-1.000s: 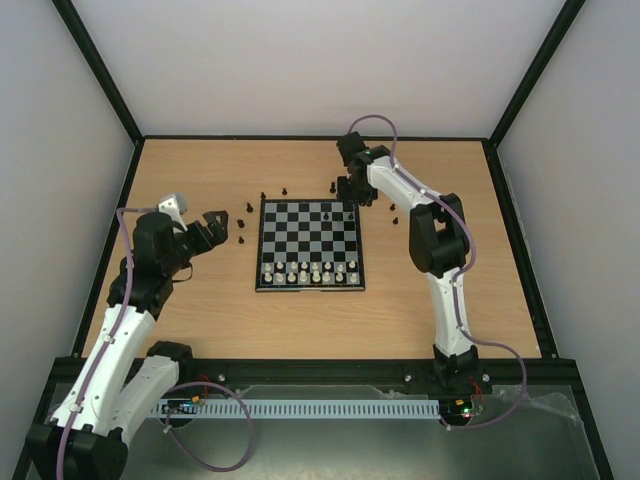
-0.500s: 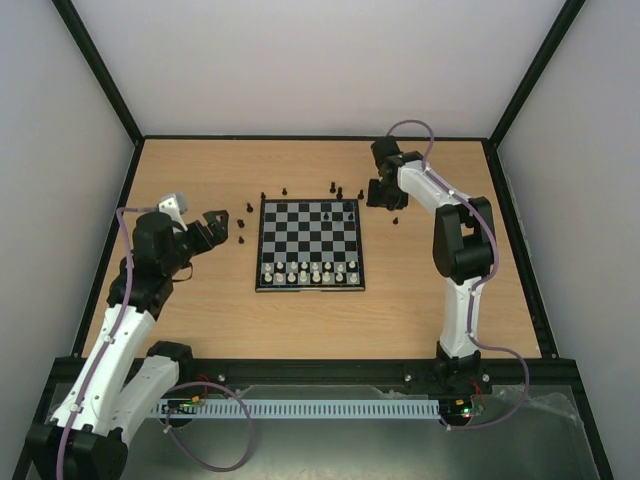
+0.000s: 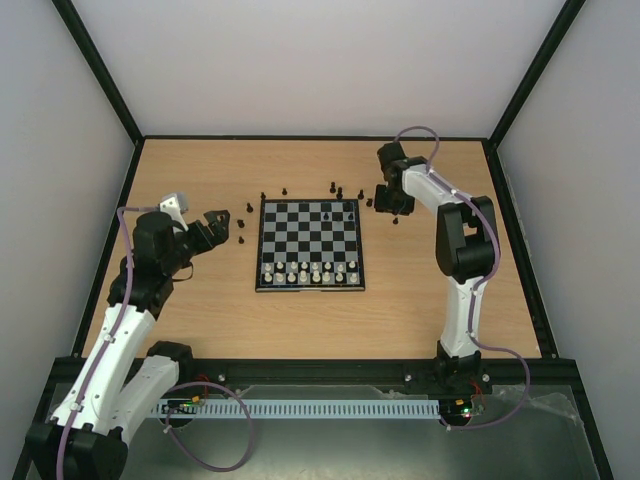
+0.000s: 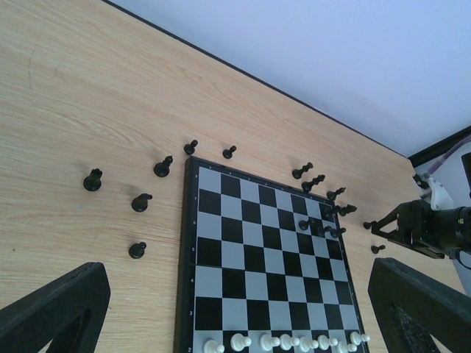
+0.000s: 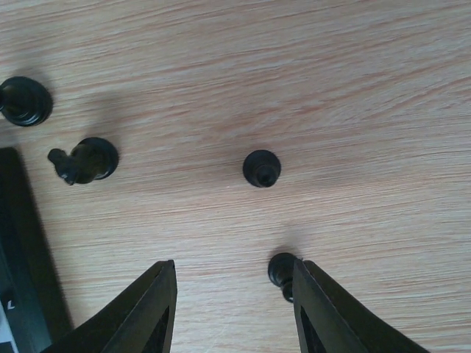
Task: Set up the chess pieces on the board
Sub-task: Pick up the chess piece at the center of the board.
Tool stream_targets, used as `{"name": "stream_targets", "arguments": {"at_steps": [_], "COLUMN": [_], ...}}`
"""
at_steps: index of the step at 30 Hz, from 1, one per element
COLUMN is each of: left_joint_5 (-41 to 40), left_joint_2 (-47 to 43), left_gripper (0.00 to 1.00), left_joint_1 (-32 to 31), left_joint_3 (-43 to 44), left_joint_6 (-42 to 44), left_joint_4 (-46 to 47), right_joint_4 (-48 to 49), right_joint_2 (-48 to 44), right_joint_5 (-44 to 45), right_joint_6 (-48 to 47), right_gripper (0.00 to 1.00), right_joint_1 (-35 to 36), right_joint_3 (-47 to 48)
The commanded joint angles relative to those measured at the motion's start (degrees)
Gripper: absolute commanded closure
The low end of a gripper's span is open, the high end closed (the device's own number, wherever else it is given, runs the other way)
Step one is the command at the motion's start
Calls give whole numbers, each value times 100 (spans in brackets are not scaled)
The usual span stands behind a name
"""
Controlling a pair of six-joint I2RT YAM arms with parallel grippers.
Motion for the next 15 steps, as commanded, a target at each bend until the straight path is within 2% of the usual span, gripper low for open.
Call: {"name": "stream_targets", "arguments": {"at_steps": [1,10,15], "left_joint_5": [89,170,174], "left_joint_2": [19,46,32], "left_gripper": [0,0,1], "left_joint_1": [-3,-4,-7], "left_joint_3": [114,103,90], "left_joint_6": [39,47,46], "left_joint_4": [133,147,147], "right_joint_4": [-91,78,123], "right_joint_2": [35,-90,-154], "right_joint_5": [283,191,201], "right_joint_6": [65,86,93], "right_gripper": [56,64,77], "right_joint_1": [-69,-123,-124], "right_joint_3": [-198,-732,-807]}}
